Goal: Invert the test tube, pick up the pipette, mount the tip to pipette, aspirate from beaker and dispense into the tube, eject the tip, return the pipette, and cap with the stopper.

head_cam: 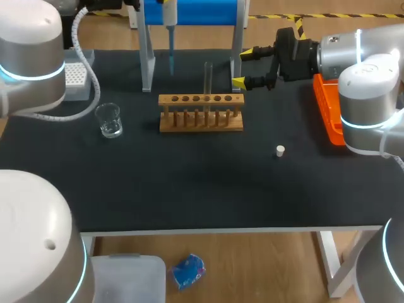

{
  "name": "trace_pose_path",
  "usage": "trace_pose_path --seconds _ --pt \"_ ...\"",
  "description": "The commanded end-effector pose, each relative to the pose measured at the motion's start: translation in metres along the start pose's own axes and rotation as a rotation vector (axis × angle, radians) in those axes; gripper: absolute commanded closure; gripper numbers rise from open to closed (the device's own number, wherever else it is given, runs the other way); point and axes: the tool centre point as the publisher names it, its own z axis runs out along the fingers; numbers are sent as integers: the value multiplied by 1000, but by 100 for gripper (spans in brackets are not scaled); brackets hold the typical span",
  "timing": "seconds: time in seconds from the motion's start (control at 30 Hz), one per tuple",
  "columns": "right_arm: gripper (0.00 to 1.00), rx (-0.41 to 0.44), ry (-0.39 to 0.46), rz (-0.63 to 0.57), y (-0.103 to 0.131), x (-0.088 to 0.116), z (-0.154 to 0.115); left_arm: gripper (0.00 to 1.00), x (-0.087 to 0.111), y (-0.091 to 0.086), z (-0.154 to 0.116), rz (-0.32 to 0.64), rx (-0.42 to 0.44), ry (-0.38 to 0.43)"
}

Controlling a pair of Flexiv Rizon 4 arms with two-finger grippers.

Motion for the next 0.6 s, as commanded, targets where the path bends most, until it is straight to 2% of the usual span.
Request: trace_pose_path --seconds 0.03,0.37,0.6 --pt "0 -1 -2 -1 0 0 0 100 0 1 3 1 5 -3" --pt "0 -1 -2 -1 0 0 0 100 0 1 3 1 5 -3" --pt "0 -1 -2 -1 0 0 0 100 -2 -23 24 28 40 38"
